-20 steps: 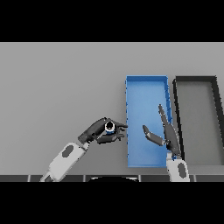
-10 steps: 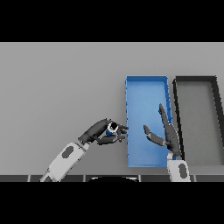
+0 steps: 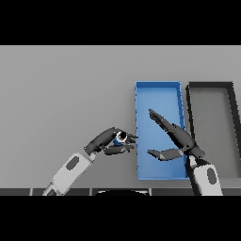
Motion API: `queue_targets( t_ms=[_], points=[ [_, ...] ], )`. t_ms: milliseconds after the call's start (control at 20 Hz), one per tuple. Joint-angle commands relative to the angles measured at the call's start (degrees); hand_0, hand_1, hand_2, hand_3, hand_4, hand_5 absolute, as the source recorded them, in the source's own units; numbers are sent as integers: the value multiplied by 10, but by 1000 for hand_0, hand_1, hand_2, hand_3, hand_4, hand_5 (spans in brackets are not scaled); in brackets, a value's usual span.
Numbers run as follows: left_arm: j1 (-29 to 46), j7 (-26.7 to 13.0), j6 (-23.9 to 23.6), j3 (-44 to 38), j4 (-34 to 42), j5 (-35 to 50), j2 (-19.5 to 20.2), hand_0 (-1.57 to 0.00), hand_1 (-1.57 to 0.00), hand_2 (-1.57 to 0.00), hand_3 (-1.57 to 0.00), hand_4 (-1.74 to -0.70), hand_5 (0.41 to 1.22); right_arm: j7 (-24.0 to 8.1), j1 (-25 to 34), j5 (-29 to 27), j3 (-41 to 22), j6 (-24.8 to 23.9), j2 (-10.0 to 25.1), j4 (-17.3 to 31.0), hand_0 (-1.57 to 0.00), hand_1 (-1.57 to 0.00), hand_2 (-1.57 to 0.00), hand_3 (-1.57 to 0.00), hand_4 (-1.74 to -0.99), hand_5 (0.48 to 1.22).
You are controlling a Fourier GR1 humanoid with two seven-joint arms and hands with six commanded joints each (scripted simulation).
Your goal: Pick up the blue pipe and place it into the blue bin.
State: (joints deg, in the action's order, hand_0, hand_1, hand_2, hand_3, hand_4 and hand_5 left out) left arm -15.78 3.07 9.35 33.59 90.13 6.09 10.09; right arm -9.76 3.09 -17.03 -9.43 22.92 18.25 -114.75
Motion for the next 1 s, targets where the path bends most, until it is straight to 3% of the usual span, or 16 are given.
queue_targets(
  t_ms=[0,200,450,750,850,900,950],
  points=[
    [-5,-4,-1,-2,-3,0,-4,-1571,-1571,-1571,-1487,-1741,1221,-24,13,-11,-10,8,4,-2,1,1,1,1,-1306,502],
    [-3,-12,3,-2,7,3,-4,-1571,-1571,-1571,-1484,-1741,1221,-57,82,13,-58,34,-2,8,1,1,1,1,-1306,521],
    [0,5,18,-3,-2,9,-7,-1571,-1571,-1571,-1516,-1741,1221,-94,148,16,-99,53,-32,38,1,1,1,1,-1232,531],
    [4,7,22,2,2,-9,-2,-1571,-1571,-1571,-1540,-1740,1221,-98,215,27,-120,69,-75,97,1,1,1,1,-1218,508],
    [1,0,34,-3,-4,5,-5,-1571,-1571,-1571,-1484,-1736,1221,-112,245,24,-127,70,-94,114,-53,-84,-102,-46,-1245,506],
    [-1,8,28,0,-4,-14,0,-1394,-1326,-1320,-1288,-1737,1221,-113,252,20,-128,79,-96,125,-181,-225,-237,-161,-1294,509],
    [-11,-23,34,4,-7,-33,19,-1182,-1078,-1063,-1030,-1682,1221,-116,264,13,-123,87,-94,132,-345,-375,-379,-296,-1335,507]
  ],
)
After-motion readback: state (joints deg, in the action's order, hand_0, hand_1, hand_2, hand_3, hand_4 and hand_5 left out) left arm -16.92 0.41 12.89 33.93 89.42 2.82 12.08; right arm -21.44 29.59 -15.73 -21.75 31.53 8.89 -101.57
